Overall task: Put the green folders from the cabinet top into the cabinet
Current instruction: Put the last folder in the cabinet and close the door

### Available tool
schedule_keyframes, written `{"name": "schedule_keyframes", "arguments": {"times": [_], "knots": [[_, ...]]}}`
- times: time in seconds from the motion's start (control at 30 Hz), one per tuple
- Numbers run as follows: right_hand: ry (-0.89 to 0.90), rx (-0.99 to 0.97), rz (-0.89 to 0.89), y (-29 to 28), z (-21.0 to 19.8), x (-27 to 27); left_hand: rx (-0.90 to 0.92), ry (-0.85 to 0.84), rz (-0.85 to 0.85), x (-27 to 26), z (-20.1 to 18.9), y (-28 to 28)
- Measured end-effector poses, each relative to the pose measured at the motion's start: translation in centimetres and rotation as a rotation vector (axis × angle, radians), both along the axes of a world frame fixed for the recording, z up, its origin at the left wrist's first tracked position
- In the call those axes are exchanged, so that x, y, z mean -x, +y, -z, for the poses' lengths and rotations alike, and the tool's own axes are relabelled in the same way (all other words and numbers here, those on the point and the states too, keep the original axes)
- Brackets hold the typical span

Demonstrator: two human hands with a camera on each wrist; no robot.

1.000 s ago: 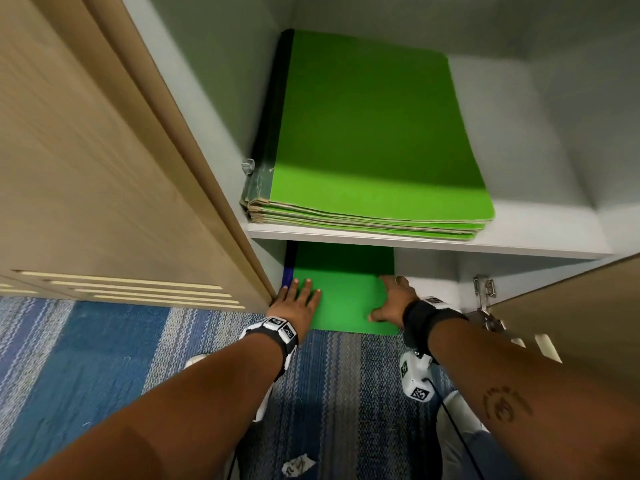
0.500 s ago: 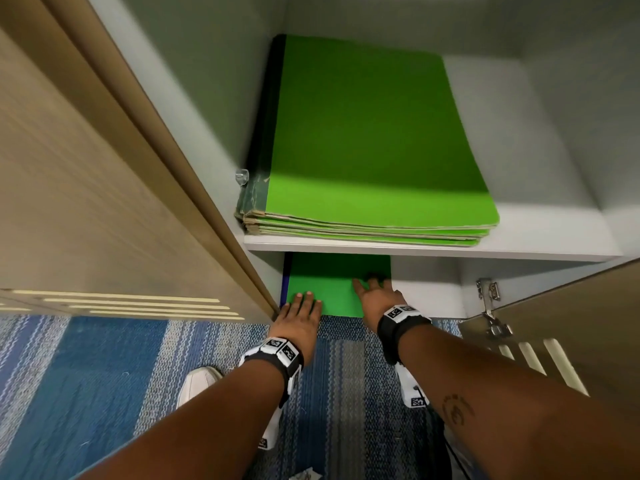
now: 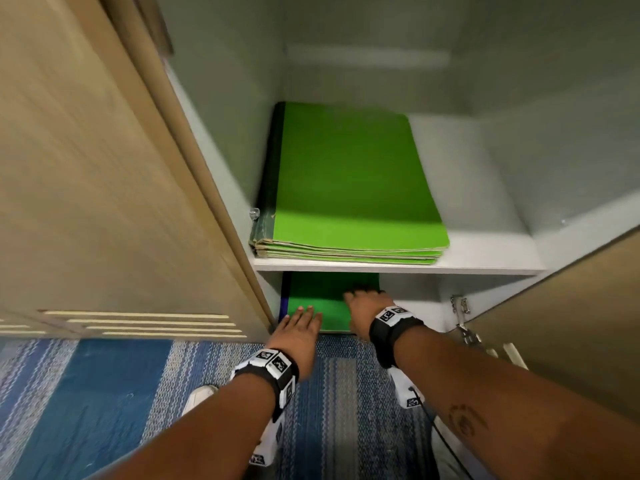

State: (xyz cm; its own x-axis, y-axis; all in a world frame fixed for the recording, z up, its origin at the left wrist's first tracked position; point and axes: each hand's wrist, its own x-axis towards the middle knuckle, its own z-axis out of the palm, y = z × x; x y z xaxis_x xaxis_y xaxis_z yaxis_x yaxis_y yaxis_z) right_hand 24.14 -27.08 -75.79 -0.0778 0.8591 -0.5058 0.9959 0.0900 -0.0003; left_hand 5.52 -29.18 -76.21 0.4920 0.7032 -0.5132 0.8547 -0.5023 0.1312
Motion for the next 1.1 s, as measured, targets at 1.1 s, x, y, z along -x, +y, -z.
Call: {"name": "schedule_keyframes", "arguments": {"times": [1.1], "knots": [[0.106, -0.665, 0.267, -4.1, -55.6, -1.2, -0.850, -0.417, -0.043, -1.0, -52.7, -3.1]]}}
